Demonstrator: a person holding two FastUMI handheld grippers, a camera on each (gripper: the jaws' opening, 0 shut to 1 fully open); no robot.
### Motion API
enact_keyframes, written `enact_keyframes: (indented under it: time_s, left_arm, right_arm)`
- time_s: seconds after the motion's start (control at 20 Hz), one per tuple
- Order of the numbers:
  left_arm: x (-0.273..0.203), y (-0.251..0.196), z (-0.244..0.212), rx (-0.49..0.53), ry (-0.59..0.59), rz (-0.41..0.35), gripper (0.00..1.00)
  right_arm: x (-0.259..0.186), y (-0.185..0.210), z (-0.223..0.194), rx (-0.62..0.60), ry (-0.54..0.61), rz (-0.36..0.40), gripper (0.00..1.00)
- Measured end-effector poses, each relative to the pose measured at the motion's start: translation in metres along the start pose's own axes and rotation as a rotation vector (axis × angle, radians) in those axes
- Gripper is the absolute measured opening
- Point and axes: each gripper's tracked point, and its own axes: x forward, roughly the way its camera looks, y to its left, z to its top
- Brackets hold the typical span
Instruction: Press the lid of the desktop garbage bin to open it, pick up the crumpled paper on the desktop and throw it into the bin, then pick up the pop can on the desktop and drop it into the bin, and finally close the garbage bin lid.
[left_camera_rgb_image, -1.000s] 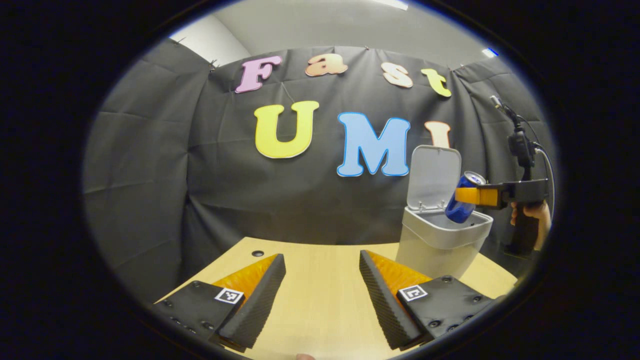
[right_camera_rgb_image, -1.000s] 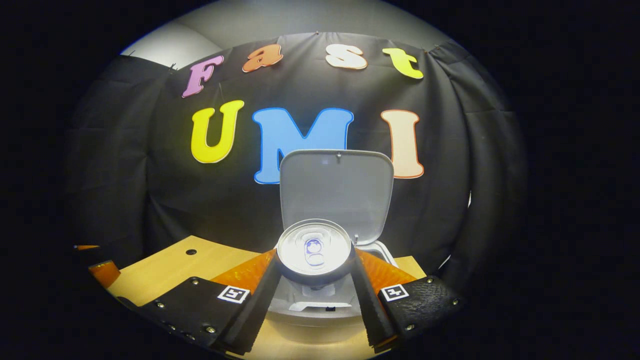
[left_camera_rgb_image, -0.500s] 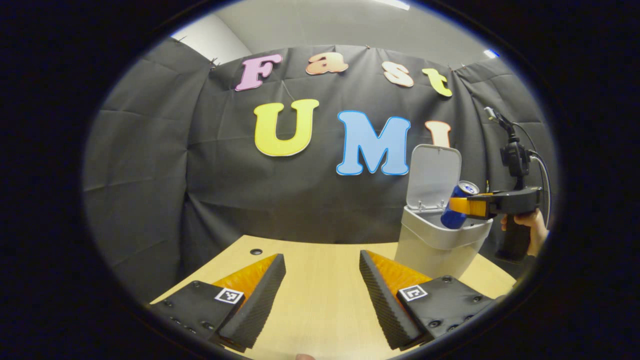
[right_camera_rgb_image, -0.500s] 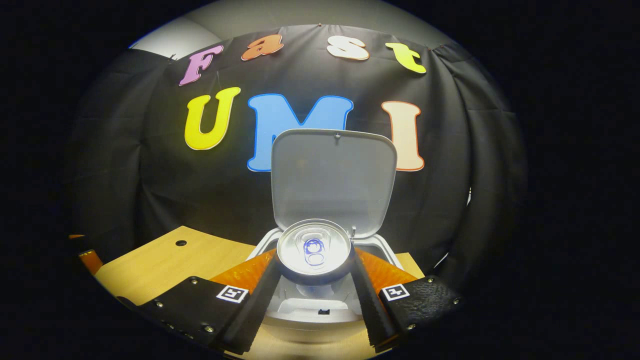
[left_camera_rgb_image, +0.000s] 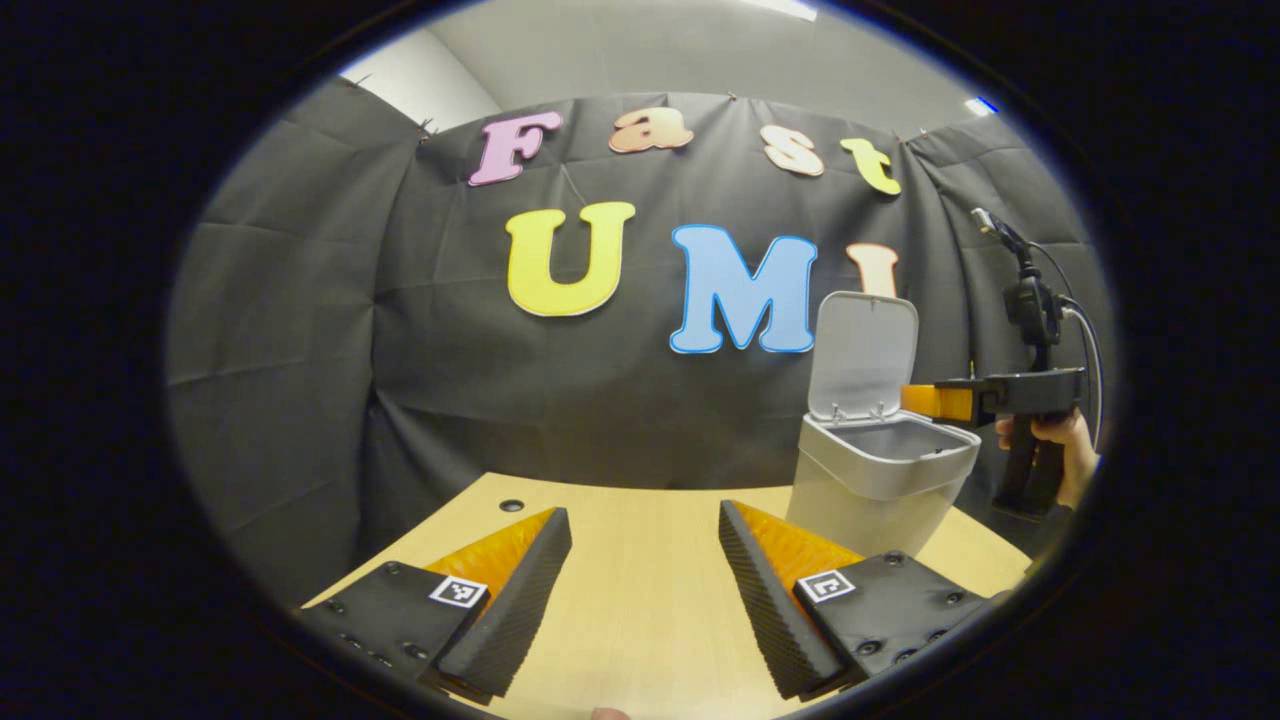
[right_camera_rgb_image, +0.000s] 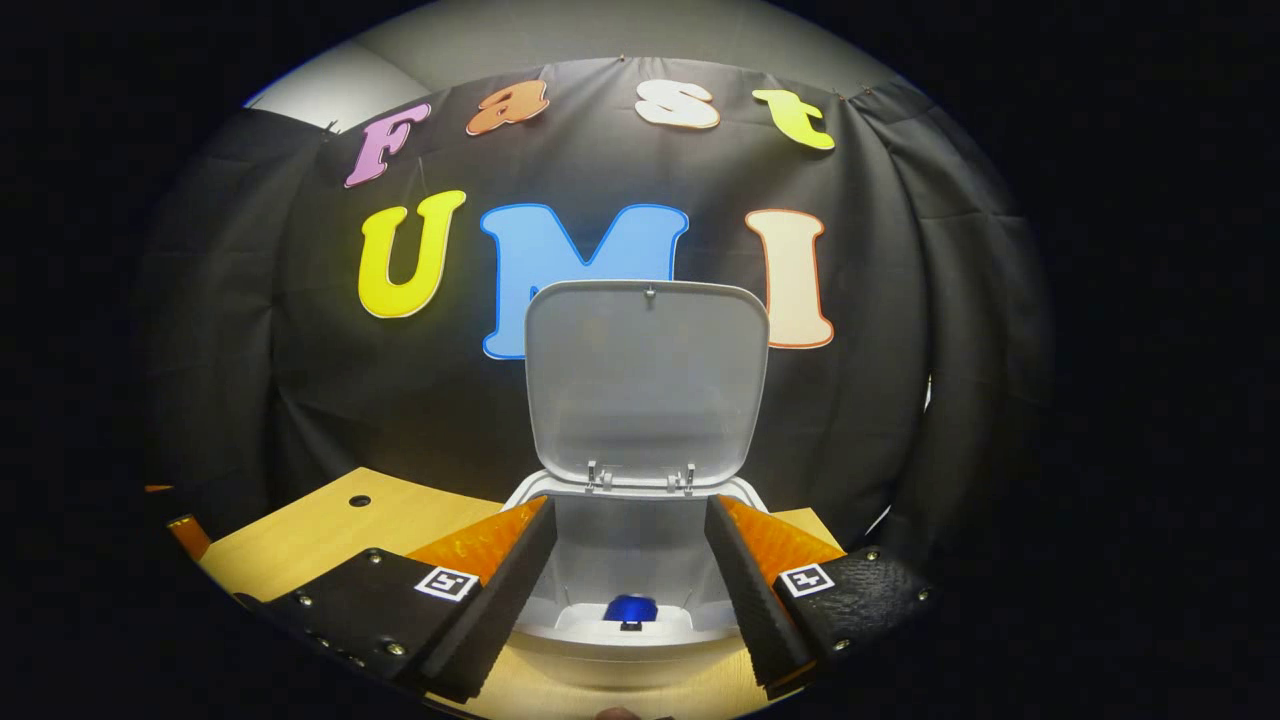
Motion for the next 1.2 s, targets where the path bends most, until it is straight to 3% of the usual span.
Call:
enact_keyframes:
  time_s: [0.5,1.2]
  left_arm:
    - [-0.004,0.001,0.006,-0.031,-0.010,0.001,0.97]
    - [-0.018,0.038,0.028,-0.048,-0.044,0.107,0.98]
  right_arm:
    - [0.006,0.001,0.080,-0.035,-0.115,0.008,0.94]
    - [0.054,-0.012,0.157,-0.048,-0.236,-0.039,0.93]
